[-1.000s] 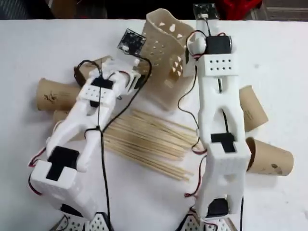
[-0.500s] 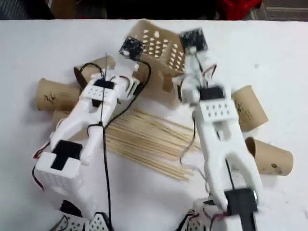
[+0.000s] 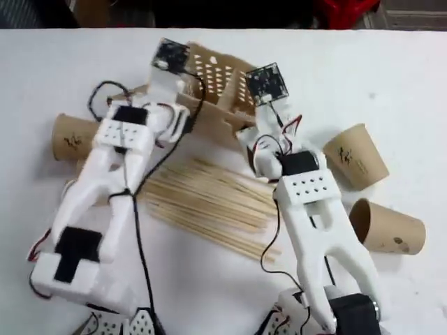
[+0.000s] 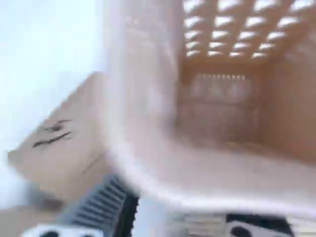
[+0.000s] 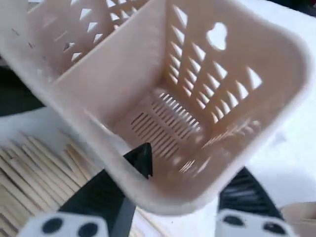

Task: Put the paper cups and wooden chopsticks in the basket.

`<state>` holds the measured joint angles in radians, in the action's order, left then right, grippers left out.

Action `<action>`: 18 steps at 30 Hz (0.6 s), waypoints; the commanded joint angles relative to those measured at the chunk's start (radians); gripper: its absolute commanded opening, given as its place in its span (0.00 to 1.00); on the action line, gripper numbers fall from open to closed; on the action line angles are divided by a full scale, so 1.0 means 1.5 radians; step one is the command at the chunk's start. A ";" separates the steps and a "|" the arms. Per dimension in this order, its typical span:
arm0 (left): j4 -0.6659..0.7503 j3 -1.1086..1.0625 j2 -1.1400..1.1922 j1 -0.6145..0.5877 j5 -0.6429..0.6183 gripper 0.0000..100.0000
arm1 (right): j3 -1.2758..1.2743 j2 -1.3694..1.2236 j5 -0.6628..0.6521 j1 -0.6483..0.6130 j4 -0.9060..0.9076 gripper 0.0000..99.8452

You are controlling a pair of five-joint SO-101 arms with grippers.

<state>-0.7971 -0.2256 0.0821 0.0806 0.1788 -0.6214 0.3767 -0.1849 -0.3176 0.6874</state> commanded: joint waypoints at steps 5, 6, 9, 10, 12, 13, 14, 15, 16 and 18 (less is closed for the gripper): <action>-0.222 0.226 -0.156 -0.056 -0.006 0.26 | 0.050 0.034 -0.010 0.009 0.041 0.32; -0.240 0.265 -0.157 -0.060 -0.006 0.26 | 0.050 0.034 -0.010 0.009 0.041 0.32; -0.253 0.351 -0.143 -0.055 -0.009 0.26 | 0.050 0.034 -0.024 0.008 0.039 0.32; -0.251 0.368 -0.126 -0.048 -0.010 0.26 | 0.050 0.032 -0.024 0.008 0.039 0.32; -0.236 0.407 -0.081 -0.028 -0.010 0.26 | 0.049 0.032 -0.024 0.008 0.038 0.32; -0.229 0.427 -0.052 -0.023 -0.010 0.26 | 0.048 0.032 -0.024 0.008 0.038 0.32; -0.223 0.449 -0.022 -0.019 -0.010 0.26 | 0.048 0.032 -0.024 0.008 0.038 0.32; -0.220 0.479 0.008 -0.019 -0.013 0.26 | 0.048 0.032 -0.024 0.008 0.038 0.32; -0.220 0.512 0.041 -0.022 -0.025 0.26 | 0.048 0.032 -0.024 0.008 0.038 0.32; -0.226 0.578 0.111 -0.024 -0.039 0.26 | 0.047 0.032 -0.024 0.009 0.038 0.32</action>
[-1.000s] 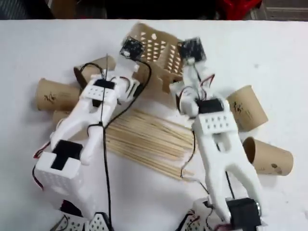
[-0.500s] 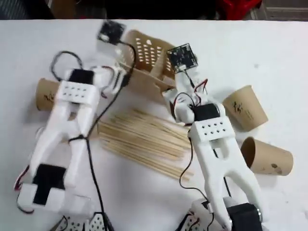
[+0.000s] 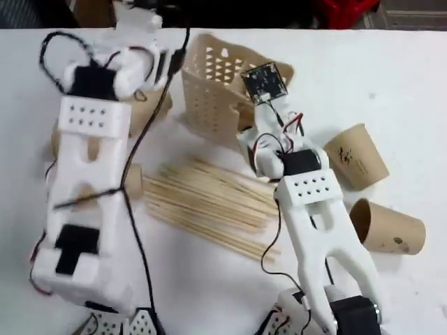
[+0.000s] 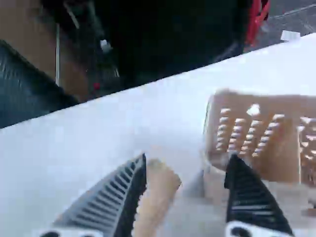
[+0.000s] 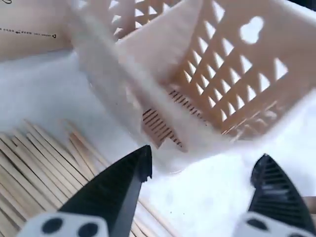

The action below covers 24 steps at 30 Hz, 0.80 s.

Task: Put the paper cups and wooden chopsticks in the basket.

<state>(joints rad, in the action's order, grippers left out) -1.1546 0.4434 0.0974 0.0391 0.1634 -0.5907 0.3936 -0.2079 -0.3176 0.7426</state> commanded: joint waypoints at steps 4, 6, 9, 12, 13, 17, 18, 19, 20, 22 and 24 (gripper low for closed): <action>-0.038 0.263 0.248 0.008 -0.031 0.26 | 0.027 0.022 -0.008 0.009 0.002 0.32; -0.053 0.330 0.318 0.008 -0.032 0.26 | 0.027 0.024 -0.008 0.009 0.002 0.32; -0.103 0.438 0.409 0.009 -0.032 0.25 | 0.027 0.026 -0.008 0.009 0.006 0.32; -0.155 0.546 0.483 0.010 -0.032 0.21 | 0.027 0.027 -0.008 0.010 0.007 0.32; -0.170 0.580 0.503 0.010 -0.032 0.19 | 0.029 0.027 -0.007 0.017 0.007 0.32; -0.218 0.688 0.568 0.013 -0.034 0.11 | 0.043 0.038 -0.001 0.057 0.007 0.32; -0.225 0.707 0.580 0.016 -0.039 0.09 | 0.045 0.046 -0.001 0.068 0.007 0.32; -0.231 0.720 0.591 0.019 -0.053 0.07 | 0.046 0.055 -0.001 0.078 0.005 0.32; -0.237 0.729 0.596 0.020 -0.073 0.05 | 0.046 0.067 -0.001 0.085 0.003 0.32; -0.253 0.744 0.600 0.027 -0.107 0.03 | 0.046 0.092 -0.001 0.099 0.002 0.32; -0.259 0.748 0.600 0.040 -0.113 0.02 | 0.045 0.113 -0.004 0.111 0.006 0.32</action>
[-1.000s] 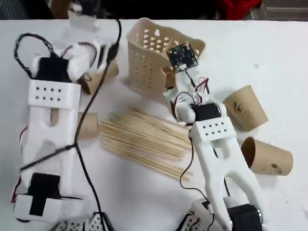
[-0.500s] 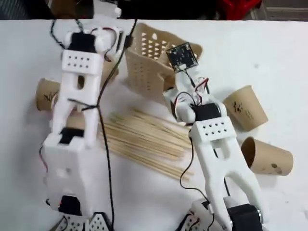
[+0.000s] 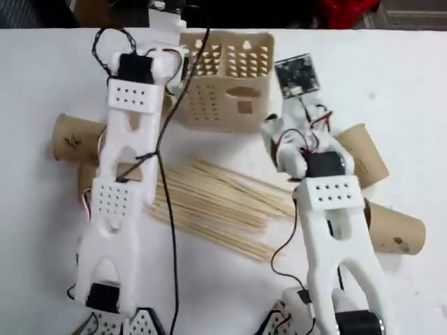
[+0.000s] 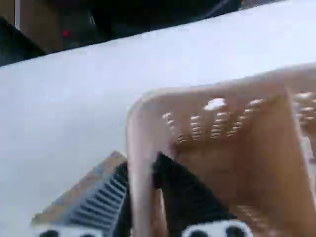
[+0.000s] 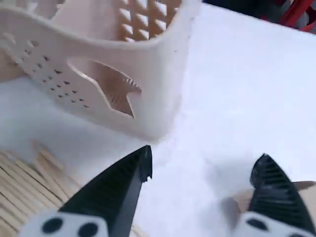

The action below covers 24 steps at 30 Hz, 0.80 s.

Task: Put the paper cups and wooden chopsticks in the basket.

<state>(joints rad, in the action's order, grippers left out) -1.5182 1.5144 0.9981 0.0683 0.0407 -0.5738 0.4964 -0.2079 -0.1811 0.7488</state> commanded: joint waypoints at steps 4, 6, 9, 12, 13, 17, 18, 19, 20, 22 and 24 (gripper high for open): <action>-0.020 0.029 -0.018 0.052 -0.024 0.02 | 0.031 0.064 -0.007 0.059 0.009 0.32; -0.034 0.029 -0.032 0.065 -0.010 0.02 | 0.034 0.064 -0.007 0.086 0.025 0.32; -0.048 0.029 -0.051 0.075 -0.011 0.02 | 0.034 0.062 -0.009 0.118 0.044 0.32; -0.063 0.029 -0.070 0.079 -0.018 0.02 | 0.034 0.063 -0.048 0.138 0.075 0.32; -0.068 0.029 -0.077 0.079 -0.032 0.02 | 0.034 0.063 -0.061 0.143 0.087 0.32; -0.076 0.028 -0.090 0.077 -0.047 0.06 | 0.034 0.063 -0.100 0.170 0.128 0.32; -0.082 0.028 -0.091 0.077 -0.046 0.09 | 0.034 0.063 -0.109 0.181 0.137 0.32; -0.089 0.028 -0.092 0.078 -0.046 0.12 | 0.034 0.062 -0.121 0.191 0.145 0.32; -0.094 0.028 -0.092 0.078 -0.046 0.15 | 0.034 0.062 -0.131 0.201 0.152 0.32; -0.098 0.028 -0.092 0.076 -0.045 0.16 | 0.034 0.062 -0.152 0.218 0.171 0.32; -0.096 0.033 -0.096 0.072 -0.045 0.14 | 0.034 0.062 -0.173 0.233 0.195 0.32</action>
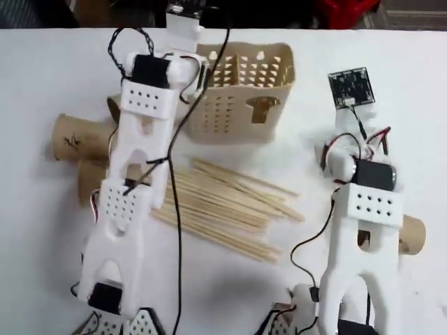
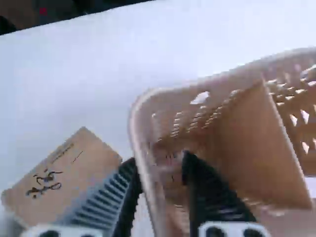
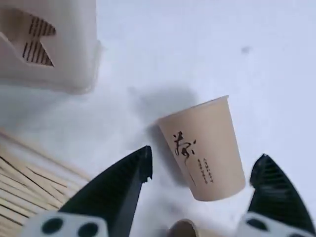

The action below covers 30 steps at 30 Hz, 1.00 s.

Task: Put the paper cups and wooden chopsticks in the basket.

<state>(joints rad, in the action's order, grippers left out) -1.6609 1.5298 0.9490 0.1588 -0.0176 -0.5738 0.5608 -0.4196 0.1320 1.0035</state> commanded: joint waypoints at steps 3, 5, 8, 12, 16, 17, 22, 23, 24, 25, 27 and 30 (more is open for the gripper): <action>0.001 0.025 -0.072 0.008 -0.006 0.14 | 0.034 0.019 -0.053 0.042 0.059 0.32; -0.001 0.018 -0.090 0.003 0.003 0.14 | 0.034 0.020 -0.063 0.057 0.068 0.32; -0.002 0.020 -0.117 -0.006 0.021 0.14 | 0.034 0.021 -0.065 0.077 0.068 0.32; -0.009 0.018 -0.166 -0.034 0.023 0.14 | 0.034 0.027 -0.066 0.092 0.090 0.32; -0.041 0.018 -0.226 -0.057 0.049 0.14 | 0.034 0.027 -0.118 0.119 0.163 0.32; -0.047 0.018 -0.238 -0.058 0.061 0.14 | 0.034 0.027 -0.130 0.130 0.175 0.32; -0.085 0.016 -0.286 -0.058 0.073 0.14 | 0.028 0.027 -0.176 0.189 0.183 0.32; -0.087 0.012 -0.292 -0.058 0.073 0.14 | 0.024 0.027 -0.188 0.196 0.186 0.32; -0.087 -0.002 -0.300 -0.058 0.073 0.14 | 0.014 0.030 -0.203 0.203 0.191 0.32; -0.087 -0.028 -0.312 -0.059 0.074 0.14 | 0.001 0.039 -0.217 0.207 0.197 0.32; -0.087 -0.120 -0.346 -0.063 0.075 0.14 | -0.049 0.075 -0.237 0.210 0.198 0.32; -0.087 -0.306 -0.421 -0.061 0.115 0.14 | -0.150 0.171 -0.268 0.211 0.186 0.32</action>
<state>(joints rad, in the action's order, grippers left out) -1.7883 1.3686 0.4795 0.0790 0.0867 -0.7027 0.6882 -0.7725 0.4358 1.2950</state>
